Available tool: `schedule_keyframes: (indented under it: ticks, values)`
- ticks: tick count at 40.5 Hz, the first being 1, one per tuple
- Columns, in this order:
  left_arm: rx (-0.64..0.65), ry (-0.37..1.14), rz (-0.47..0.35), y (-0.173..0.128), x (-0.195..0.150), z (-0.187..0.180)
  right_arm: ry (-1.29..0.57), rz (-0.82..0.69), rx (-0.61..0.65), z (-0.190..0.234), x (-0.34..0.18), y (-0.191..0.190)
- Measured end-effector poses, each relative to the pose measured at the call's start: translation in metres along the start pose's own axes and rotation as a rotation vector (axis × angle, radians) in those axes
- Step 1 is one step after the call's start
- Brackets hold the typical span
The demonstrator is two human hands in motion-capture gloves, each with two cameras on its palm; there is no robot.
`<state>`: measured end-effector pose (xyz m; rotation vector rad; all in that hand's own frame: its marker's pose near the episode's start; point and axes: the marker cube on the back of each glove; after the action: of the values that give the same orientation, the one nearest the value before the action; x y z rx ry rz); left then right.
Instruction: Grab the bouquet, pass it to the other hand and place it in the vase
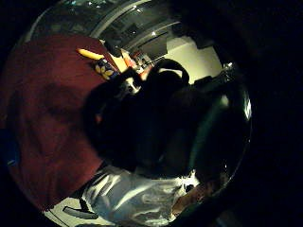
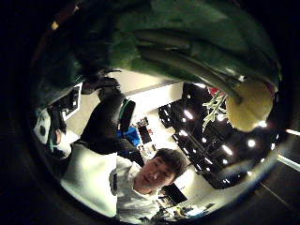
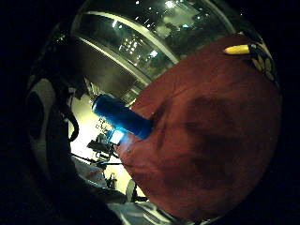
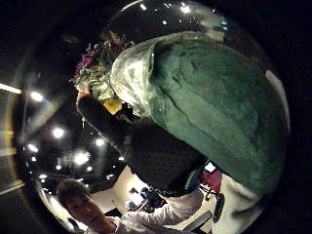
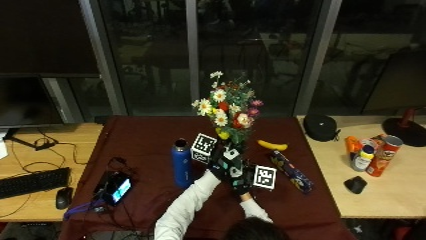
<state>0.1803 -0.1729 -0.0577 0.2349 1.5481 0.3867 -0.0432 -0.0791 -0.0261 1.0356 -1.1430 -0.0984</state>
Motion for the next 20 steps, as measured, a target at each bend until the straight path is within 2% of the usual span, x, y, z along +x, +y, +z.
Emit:
schedule_keyframes:
  ticks: [4, 7, 11, 13, 15, 17, 20]
  values:
    - [0.147, 0.018, -0.013, 0.001, 0.007, -0.001, -0.054, 0.091, -0.022, 0.014, -0.005, 0.011]
    - [0.211, -0.005, -0.007, 0.006, 0.017, -0.002, -0.141, 0.171, -0.031, 0.023, -0.012, 0.018]
    - [0.281, -0.038, 0.002, 0.011, 0.026, -0.007, -0.185, 0.181, -0.056, 0.034, -0.017, 0.023]
    - [0.292, -0.059, 0.039, 0.010, 0.025, -0.011, -0.137, 0.151, -0.076, 0.035, -0.015, 0.025]
    - [0.288, -0.090, 0.131, 0.007, 0.025, -0.015, -0.038, 0.063, -0.110, 0.033, -0.008, 0.024]
    - [0.279, -0.119, 0.200, 0.006, 0.031, -0.018, -0.028, -0.021, -0.162, 0.034, -0.009, 0.024]
    - [0.270, -0.111, 0.104, 0.012, 0.047, -0.022, -0.172, -0.012, -0.259, 0.038, -0.030, 0.029]
